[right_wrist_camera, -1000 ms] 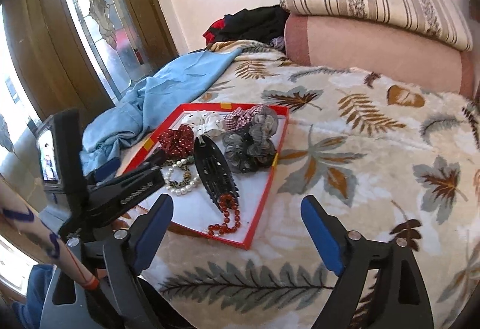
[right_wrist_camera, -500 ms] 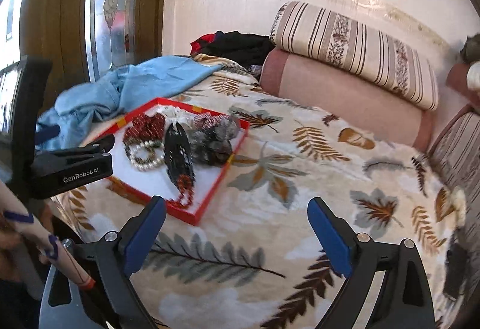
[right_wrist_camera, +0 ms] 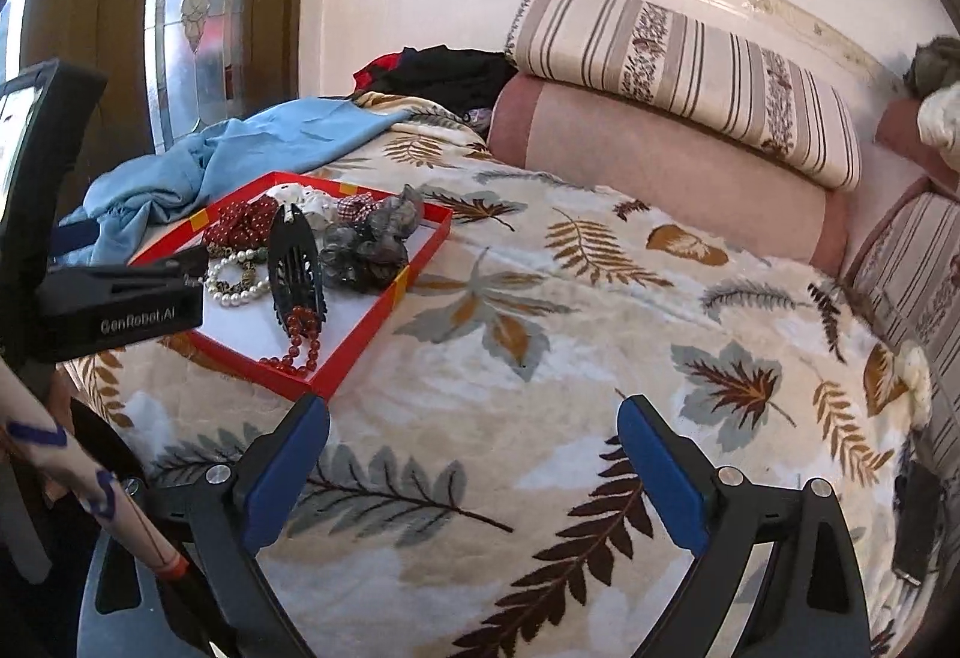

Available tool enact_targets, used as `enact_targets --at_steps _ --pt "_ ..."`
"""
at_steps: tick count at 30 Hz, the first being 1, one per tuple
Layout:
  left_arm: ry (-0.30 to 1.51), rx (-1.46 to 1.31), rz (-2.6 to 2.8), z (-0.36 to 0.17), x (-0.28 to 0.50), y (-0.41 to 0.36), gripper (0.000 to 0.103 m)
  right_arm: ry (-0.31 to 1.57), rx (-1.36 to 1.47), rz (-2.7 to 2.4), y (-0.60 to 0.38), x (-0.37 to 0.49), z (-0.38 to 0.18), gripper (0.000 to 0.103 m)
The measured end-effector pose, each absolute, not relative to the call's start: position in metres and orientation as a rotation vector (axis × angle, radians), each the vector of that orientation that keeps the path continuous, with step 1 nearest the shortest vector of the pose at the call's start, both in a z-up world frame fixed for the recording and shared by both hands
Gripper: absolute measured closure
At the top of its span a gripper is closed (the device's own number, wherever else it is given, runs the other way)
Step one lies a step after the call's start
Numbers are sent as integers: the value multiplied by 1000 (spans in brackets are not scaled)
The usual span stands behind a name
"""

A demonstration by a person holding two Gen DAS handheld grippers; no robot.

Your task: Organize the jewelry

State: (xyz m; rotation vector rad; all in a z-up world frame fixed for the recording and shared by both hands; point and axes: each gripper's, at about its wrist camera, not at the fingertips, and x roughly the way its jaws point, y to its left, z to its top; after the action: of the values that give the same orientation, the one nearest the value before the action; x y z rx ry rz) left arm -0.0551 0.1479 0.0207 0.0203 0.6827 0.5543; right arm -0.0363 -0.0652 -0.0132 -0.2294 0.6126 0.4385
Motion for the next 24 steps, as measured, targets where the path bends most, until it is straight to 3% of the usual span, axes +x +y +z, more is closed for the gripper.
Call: enact_targets --at_steps 24 --pt "683 -21 544 22 -59 154 0 591 -195 432 -71 -43 -5 4"
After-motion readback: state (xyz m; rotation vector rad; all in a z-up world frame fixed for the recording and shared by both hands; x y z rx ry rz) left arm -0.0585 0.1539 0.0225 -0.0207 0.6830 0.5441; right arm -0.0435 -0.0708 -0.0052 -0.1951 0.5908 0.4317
